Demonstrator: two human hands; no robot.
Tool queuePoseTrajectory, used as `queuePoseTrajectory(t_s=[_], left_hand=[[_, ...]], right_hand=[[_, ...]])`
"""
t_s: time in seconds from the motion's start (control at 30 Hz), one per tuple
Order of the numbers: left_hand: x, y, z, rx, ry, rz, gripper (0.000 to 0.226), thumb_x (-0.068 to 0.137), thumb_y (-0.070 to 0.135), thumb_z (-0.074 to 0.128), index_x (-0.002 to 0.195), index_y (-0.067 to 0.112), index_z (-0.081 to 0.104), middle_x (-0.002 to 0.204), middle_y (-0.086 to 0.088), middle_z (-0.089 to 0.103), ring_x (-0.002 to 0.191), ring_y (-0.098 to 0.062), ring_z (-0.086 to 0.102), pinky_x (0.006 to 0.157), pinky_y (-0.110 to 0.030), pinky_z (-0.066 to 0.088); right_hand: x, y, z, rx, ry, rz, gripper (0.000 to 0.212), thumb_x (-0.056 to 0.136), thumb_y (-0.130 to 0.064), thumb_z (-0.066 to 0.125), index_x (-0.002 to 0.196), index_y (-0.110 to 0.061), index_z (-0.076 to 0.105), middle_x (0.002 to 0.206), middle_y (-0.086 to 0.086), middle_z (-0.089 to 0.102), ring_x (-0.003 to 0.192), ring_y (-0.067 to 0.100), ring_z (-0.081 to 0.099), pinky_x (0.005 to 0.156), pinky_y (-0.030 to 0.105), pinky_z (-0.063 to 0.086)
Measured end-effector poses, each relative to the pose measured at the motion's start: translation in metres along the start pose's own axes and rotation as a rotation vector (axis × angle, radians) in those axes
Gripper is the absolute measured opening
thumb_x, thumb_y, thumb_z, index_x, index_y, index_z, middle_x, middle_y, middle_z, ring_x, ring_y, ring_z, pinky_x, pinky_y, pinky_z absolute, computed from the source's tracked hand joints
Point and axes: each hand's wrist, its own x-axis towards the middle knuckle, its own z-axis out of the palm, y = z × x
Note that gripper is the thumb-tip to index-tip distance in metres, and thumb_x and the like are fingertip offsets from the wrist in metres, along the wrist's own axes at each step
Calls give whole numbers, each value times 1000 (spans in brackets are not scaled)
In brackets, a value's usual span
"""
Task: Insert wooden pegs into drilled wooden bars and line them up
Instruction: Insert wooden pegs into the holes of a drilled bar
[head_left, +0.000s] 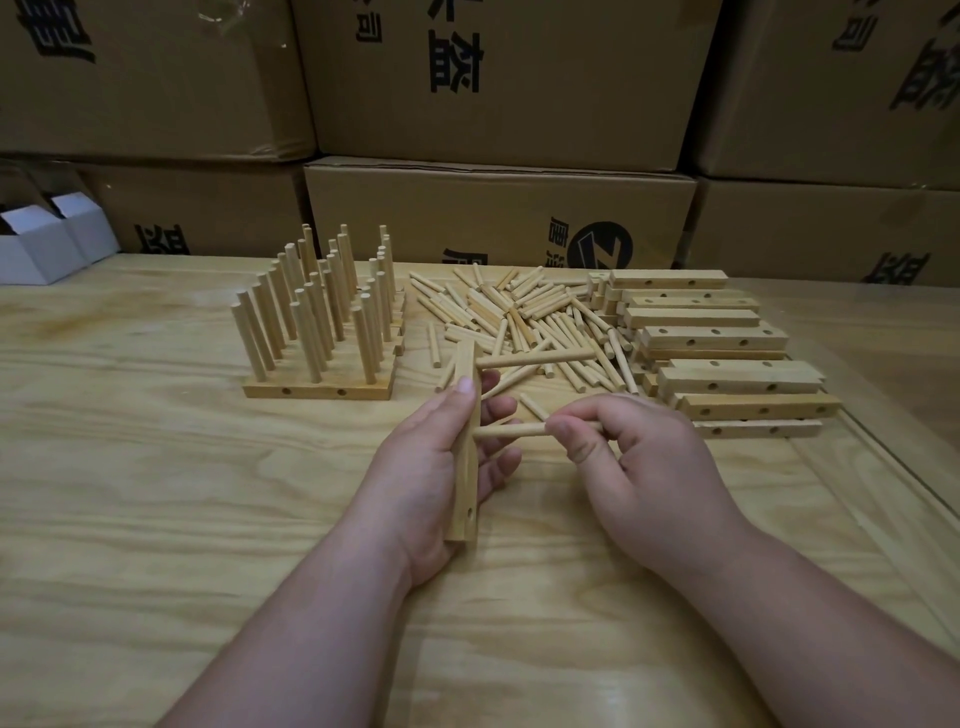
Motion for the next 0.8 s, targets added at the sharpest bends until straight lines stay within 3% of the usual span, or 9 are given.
queuePoseTrajectory(t_s=[0.27, 0.4, 0.6, 0.8], left_hand=[[-2, 0, 1, 24, -21, 21, 25, 97, 32, 61, 109, 15, 74, 94, -7, 75, 79, -18, 71, 69, -30, 62], [-3, 0, 1, 41, -53, 56, 34, 83, 36, 67, 111, 17, 73, 95, -7, 75, 80, -18, 69, 69, -30, 61], [-3, 0, -1, 49, -102, 90, 26, 81, 40, 69, 101, 26, 80, 101, -7, 75, 86, -18, 69, 71, -33, 61], [-5, 1, 2, 73, -111, 95, 35, 83, 45, 64, 111, 27, 75, 100, -8, 75, 86, -19, 69, 70, -32, 60]], right_hand=[[1, -1, -1, -33, -19, 19, 25, 93, -33, 58, 86, -16, 75, 76, -9, 66, 79, 3, 57, 69, 6, 37], [0, -2, -1, -33, -35, 61, 27, 94, -33, 55, 83, -17, 73, 70, -18, 59, 79, -1, 56, 68, 4, 34], [-1, -2, -1, -9, -38, 80, 30, 94, -33, 52, 72, -19, 67, 57, -21, 50, 69, -9, 53, 63, 4, 33], [-2, 0, 0, 55, -29, 90, 32, 96, -36, 51, 71, -21, 65, 64, -24, 59, 66, -4, 56, 59, 8, 36]])
